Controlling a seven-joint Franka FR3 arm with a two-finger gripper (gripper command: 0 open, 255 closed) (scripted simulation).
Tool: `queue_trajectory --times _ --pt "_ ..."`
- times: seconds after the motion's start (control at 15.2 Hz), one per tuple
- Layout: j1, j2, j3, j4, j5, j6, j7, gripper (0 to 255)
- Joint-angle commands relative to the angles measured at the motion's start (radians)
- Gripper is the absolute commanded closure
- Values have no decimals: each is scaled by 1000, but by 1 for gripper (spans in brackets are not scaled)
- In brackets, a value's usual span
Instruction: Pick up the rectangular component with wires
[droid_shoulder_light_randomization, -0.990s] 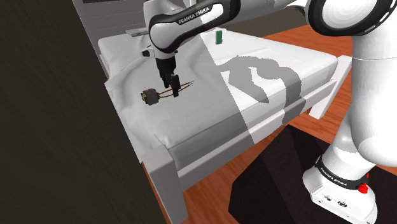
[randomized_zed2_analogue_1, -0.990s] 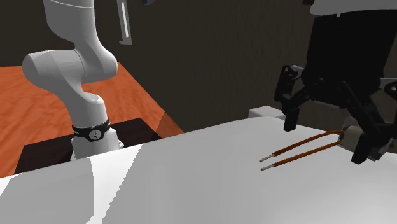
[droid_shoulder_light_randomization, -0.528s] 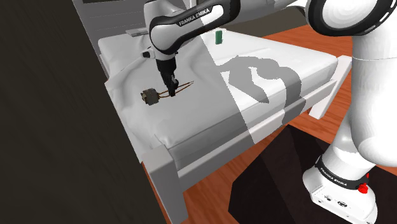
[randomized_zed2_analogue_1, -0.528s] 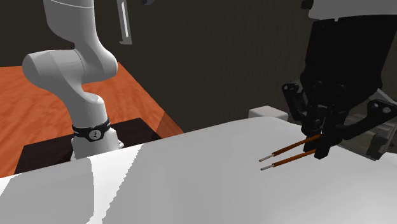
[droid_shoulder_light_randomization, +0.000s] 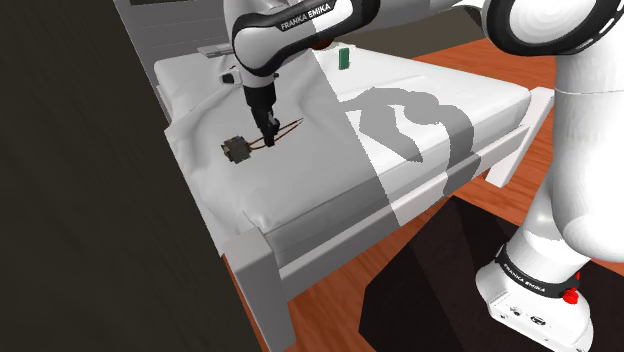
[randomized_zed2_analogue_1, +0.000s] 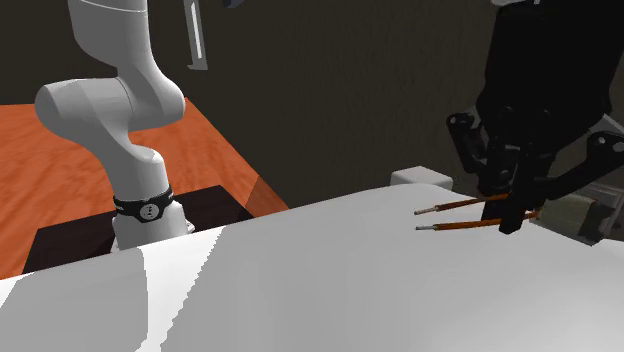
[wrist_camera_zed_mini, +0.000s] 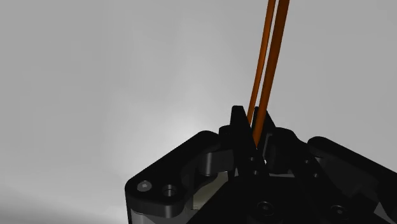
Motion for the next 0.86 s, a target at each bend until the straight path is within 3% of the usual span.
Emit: queue_trajectory --times 0.0,0.79 --pt "0 -3 0 20 1 -22 -2 255" --pt "3 -7 2 150 3 -157 -6 255"
